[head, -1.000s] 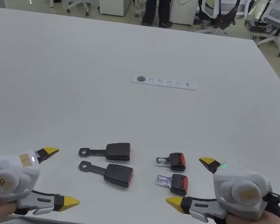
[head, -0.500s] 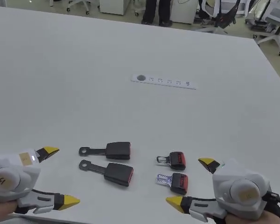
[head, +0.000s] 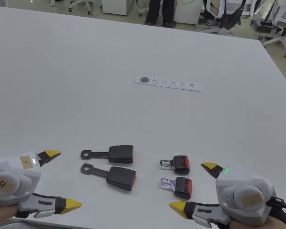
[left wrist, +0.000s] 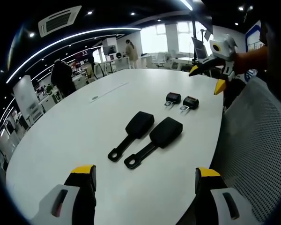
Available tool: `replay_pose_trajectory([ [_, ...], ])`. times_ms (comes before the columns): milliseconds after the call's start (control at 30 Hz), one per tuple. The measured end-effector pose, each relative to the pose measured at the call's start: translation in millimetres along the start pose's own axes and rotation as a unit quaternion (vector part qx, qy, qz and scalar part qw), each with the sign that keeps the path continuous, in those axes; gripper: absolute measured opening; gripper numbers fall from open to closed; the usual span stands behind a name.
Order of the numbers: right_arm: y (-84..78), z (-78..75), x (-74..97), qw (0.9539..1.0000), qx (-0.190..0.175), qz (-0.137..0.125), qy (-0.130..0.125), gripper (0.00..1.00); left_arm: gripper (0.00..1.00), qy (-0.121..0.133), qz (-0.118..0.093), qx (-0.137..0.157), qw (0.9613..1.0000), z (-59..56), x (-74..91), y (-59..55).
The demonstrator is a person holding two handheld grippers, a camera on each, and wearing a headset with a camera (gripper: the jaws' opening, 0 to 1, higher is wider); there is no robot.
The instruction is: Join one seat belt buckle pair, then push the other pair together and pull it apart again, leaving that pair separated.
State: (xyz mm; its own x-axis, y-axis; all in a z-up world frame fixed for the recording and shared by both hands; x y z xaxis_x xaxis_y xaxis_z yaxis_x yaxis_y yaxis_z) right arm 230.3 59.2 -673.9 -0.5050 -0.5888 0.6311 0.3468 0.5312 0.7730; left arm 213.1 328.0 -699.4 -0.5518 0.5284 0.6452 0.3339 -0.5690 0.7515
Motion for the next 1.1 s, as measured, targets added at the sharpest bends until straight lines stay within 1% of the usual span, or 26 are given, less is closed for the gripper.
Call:
replay_pose_trajectory([
  [133,0.3,0.4,-0.7,0.9999,0.01,0.003,0.0,0.8,0.88,-0.003,0.002,-0.007,1.0,-2.5,0.1,-0.2],
  [167,-0.3,0.7,-0.7,0.9999,0.013,0.007,0.0,0.79,0.88,-0.002,0.002,-0.008,1.0,-2.0,0.2,-0.4],
  [233,-1.7,0.4,-1.5,0.9997,0.018,0.014,0.001,0.77,0.84,0.006,0.001,-0.014,0.9999,3.0,2.4,-0.5],
  [300,-0.9,0.3,-1.8,0.9997,0.02,0.014,0.003,0.77,0.82,0.005,-0.004,0.004,1.0,4.4,3.6,-1.2],
  [367,-1.0,-0.4,-3.0,0.9996,0.022,0.016,0.004,0.77,0.81,0.005,-0.002,0.004,1.0,6.0,3.0,-3.0],
  [433,-0.7,-1.1,-3.5,0.9996,0.024,0.017,0.005,0.76,0.79,-0.001,0.008,-0.001,1.0,1.3,2.7,-5.5],
  [467,0.0,-1.2,-3.3,0.9995,0.026,0.016,0.005,0.76,0.77,-0.007,0.02,-0.014,0.9997,-2.1,1.9,-7.7],
  [500,0.5,-2.3,-4.2,0.9995,0.026,0.015,0.006,0.75,0.75,-0.009,0.022,-0.02,0.9995,-3.6,1.7,-8.3],
  [633,-0.7,-5.4,-5.2,0.9993,0.033,0.018,0.006,0.73,0.75,-0.011,0.026,-0.032,0.9991,-0.3,2.2,-10.8],
  [800,-3.0,-12.7,-6.5,0.999,0.037,0.024,0.007,0.7,0.75,-0.012,0.027,-0.03,0.9991,1.6,2.4,-11.8],
  [867,-2.9,-12.0,-6.7,0.9988,0.04,0.025,0.01,0.68,0.74,-0.013,0.029,-0.031,0.999,1.7,2.6,-11.7],
  [933,-2.8,-13.0,-6.9,0.9987,0.044,0.026,0.011,0.67,0.73,-0.015,0.035,-0.037,0.9986,1.1,3.0,-12.7],
  [1000,-2.3,-12.9,-6.3,0.9984,0.047,0.028,0.014,0.65,0.7,-0.019,0.037,-0.043,0.9982,0.6,3.2,-12.9],
  [1100,-3.0,-14.7,-7.9,0.9977,0.056,0.032,0.018,0.62,0.69,-0.023,0.044,-0.053,0.9974,1.2,3.1,-12.2],
])
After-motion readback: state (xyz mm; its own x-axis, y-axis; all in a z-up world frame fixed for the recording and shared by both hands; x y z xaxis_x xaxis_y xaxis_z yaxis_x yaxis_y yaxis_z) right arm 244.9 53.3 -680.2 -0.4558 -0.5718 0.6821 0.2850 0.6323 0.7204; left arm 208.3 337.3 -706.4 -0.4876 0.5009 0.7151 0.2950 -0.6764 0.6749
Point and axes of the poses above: the centre of the closed fingertips' face, and the gripper's own axes: x roughly backward along the fingers, z roughly to its left, y roughly out of its top, the point moved 1 cm from there along x, roughly backward along the fingers, and after that the axes turned 2 degrees about -x, right-handed, at the moved point
